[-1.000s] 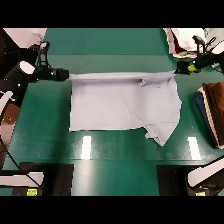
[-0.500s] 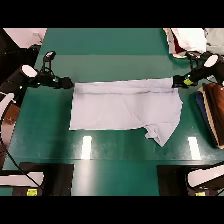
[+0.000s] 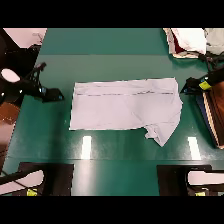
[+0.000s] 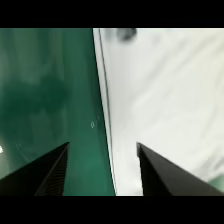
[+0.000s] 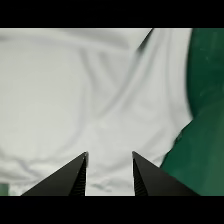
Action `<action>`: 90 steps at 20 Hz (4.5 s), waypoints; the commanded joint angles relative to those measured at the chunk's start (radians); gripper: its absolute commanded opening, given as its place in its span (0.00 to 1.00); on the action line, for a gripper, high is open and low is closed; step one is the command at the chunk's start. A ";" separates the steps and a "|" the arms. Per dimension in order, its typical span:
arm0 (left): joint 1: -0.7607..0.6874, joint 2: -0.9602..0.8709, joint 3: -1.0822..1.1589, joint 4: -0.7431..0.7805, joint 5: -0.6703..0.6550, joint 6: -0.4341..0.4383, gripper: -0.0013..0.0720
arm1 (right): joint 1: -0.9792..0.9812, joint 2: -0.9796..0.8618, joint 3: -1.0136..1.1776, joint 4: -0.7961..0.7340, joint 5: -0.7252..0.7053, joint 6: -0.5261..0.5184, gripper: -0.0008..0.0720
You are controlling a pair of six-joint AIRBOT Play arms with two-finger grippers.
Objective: Fold the shirts.
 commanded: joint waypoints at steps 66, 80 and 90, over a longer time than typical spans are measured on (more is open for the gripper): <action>-0.092 0.412 -0.311 -0.056 -0.206 0.029 0.05 | -0.148 0.916 -0.850 -0.007 -0.007 -0.050 0.03; -0.092 0.176 -0.141 -0.104 0.217 -0.023 0.05 | 0.074 0.259 -0.280 -0.010 -0.164 -0.032 0.03; -0.092 -0.082 -0.021 -0.156 0.389 -0.015 0.07 | 0.076 -0.132 0.073 0.101 -0.183 -0.023 0.04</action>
